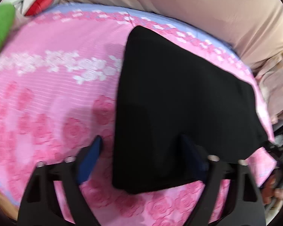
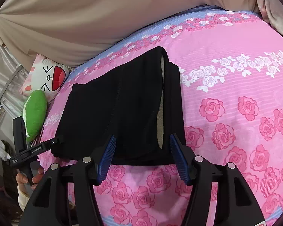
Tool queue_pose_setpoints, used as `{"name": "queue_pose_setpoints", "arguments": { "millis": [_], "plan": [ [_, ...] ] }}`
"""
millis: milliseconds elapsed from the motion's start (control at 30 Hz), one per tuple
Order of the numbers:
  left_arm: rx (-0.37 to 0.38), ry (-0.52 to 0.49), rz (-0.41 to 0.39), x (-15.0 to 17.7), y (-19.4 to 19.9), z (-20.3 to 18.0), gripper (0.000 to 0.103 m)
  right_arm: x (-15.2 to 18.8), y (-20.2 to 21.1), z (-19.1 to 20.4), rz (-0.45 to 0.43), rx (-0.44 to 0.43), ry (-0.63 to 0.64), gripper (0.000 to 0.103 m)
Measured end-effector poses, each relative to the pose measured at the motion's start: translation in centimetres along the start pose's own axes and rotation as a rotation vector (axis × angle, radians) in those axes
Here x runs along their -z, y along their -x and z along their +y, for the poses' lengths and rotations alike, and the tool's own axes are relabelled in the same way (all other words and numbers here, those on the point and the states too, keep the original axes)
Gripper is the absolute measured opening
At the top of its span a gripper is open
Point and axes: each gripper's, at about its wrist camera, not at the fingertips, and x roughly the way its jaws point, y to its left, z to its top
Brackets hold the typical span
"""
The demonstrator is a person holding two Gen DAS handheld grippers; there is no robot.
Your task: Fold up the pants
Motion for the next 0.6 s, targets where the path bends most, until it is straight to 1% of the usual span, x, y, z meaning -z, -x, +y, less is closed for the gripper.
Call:
{"name": "queue_pose_setpoints", "arguments": {
  "millis": [33, 67, 100, 133, 167, 200, 233, 267, 300, 333, 367, 400, 467, 500, 567, 600],
  "plan": [
    [0.038, 0.010, 0.006, -0.2, -0.1, 0.1, 0.054, -0.2, -0.2, 0.1, -0.003, 0.008, 0.007, 0.034],
    [0.040, 0.011, -0.001, -0.4, 0.2, 0.1, 0.039, -0.5, -0.2, 0.4, 0.002, 0.014, 0.009, 0.023],
    [0.042, -0.005, -0.012, -0.7, 0.8, -0.1, 0.030, -0.8, 0.2, 0.6, -0.005, -0.024, 0.000, 0.020],
    [0.037, -0.021, -0.024, -0.8, 1.3, -0.3, 0.030, -1.1, 1.3, 1.3, -0.031, -0.068, 0.001, 0.019],
    [0.019, -0.047, -0.036, -0.9, 1.9, -0.6, 0.030, -1.3, 2.2, 1.8, -0.051, -0.084, 0.016, 0.019],
    [-0.015, -0.078, -0.032, -0.8, 2.0, -1.0, 0.036, -1.5, 3.0, 2.4, -0.072, -0.086, 0.041, 0.021],
    [-0.061, -0.093, -0.031, -0.7, 2.0, -1.2, 0.039, -1.5, 3.2, 2.6, -0.073, -0.079, 0.060, 0.023],
    [-0.108, -0.108, -0.046, -0.4, 2.3, -1.7, 0.041, -1.4, 2.7, 2.5, -0.054, -0.069, 0.069, 0.025],
    [-0.131, -0.130, -0.061, -0.1, 2.6, -2.3, 0.048, -1.2, 1.8, 1.9, -0.022, -0.040, 0.059, 0.027],
    [-0.138, -0.173, -0.084, 0.4, 3.4, -3.5, 0.056, -0.9, 0.4, 0.8, 0.024, -0.011, 0.022, 0.028],
    [-0.121, -0.199, -0.106, 0.6, 4.1, -4.4, 0.080, -0.6, -0.2, -0.1, 0.052, -0.016, -0.001, 0.030],
    [-0.090, -0.231, -0.147, 1.0, 5.2, -5.9, 0.098, -0.4, -0.6, -0.9, 0.063, -0.044, -0.033, 0.031],
    [-0.051, -0.285, -0.205, 1.5, 6.5, -8.2, 0.098, -0.4, -0.3, -1.7, 0.051, -0.109, -0.080, 0.031],
    [-0.025, -0.339, -0.214, 1.8, 6.5, -10.2, 0.098, -0.6, -0.1, -1.7, 0.050, -0.128, -0.081, 0.029],
    [0.008, -0.418, -0.206, 2.0, 5.5, -13.0, 0.098, -1.1, 0.1, -1.8, 0.057, -0.161, -0.092, 0.023],
    [0.011, -0.446, -0.199, 2.1, 4.8, -14.2, 0.098, -1.4, 0.3, -1.6, 0.059, -0.182, -0.093, 0.022]
  ]
}}
